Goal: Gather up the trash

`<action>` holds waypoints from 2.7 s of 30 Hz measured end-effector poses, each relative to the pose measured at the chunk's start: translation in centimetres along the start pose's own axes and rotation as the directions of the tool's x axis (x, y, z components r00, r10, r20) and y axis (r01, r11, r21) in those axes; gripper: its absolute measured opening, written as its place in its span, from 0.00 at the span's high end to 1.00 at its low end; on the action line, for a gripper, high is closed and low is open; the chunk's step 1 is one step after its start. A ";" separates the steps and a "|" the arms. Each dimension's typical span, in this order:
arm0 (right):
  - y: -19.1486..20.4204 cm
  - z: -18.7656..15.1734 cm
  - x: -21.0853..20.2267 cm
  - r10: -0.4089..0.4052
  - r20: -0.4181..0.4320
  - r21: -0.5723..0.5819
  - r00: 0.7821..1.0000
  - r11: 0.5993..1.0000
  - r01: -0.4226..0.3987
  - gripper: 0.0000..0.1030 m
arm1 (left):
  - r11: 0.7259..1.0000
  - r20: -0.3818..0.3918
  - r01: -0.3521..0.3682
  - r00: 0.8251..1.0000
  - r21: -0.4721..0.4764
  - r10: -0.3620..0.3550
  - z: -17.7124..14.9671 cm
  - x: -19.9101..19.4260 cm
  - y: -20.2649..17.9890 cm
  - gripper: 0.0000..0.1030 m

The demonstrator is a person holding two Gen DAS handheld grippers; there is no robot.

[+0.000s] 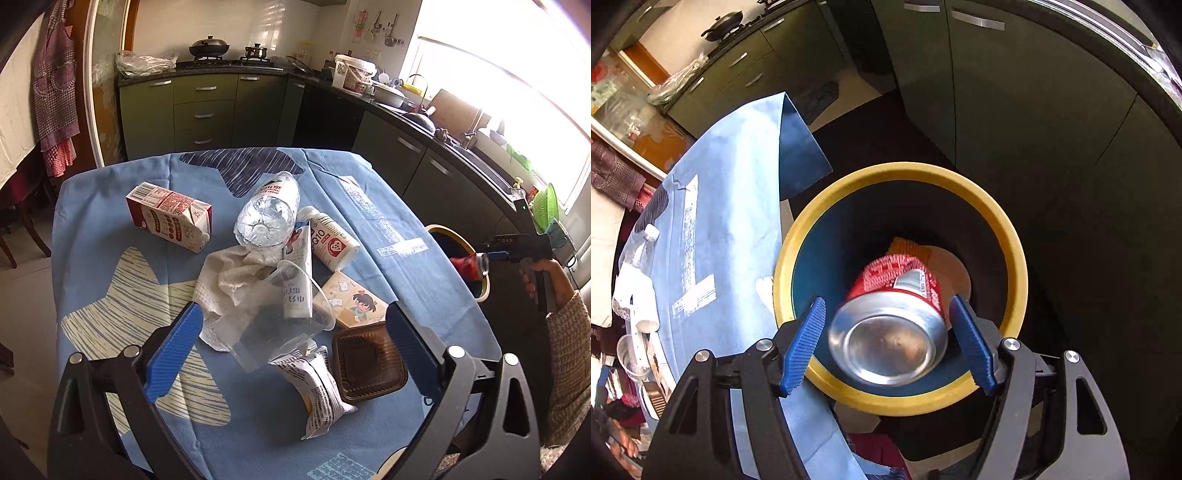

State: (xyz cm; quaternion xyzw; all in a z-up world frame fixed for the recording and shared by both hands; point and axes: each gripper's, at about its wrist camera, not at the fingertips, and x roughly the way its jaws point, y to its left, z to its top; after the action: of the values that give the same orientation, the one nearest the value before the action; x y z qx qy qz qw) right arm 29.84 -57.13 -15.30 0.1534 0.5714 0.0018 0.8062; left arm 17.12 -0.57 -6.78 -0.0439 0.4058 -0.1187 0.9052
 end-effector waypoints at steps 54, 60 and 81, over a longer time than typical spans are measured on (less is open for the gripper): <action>4.4 -4.6 -1.4 0.083 -0.027 -0.142 0.996 0.986 -0.086 0.25 | 0.982 -0.425 -0.044 0.897 0.184 0.120 15.0 16.5 2.0 0.44; 4.2 -5.0 -2.4 0.093 -0.010 -0.147 0.996 0.985 -0.094 0.25 | 0.975 -0.389 0.004 0.917 0.223 0.085 15.6 13.9 -1.1 0.44; -7.1 -13.4 -10.8 0.072 0.168 0.015 0.983 0.997 -0.075 0.21 | 0.798 -0.549 0.405 0.828 0.447 -0.112 10.3 22.6 -35.6 0.47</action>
State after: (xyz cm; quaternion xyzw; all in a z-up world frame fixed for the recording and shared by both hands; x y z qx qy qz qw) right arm 12.49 -62.55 -11.17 0.1824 0.4954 0.0127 0.8492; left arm 32.88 -40.84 -10.02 0.1909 0.5626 -0.3633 0.7177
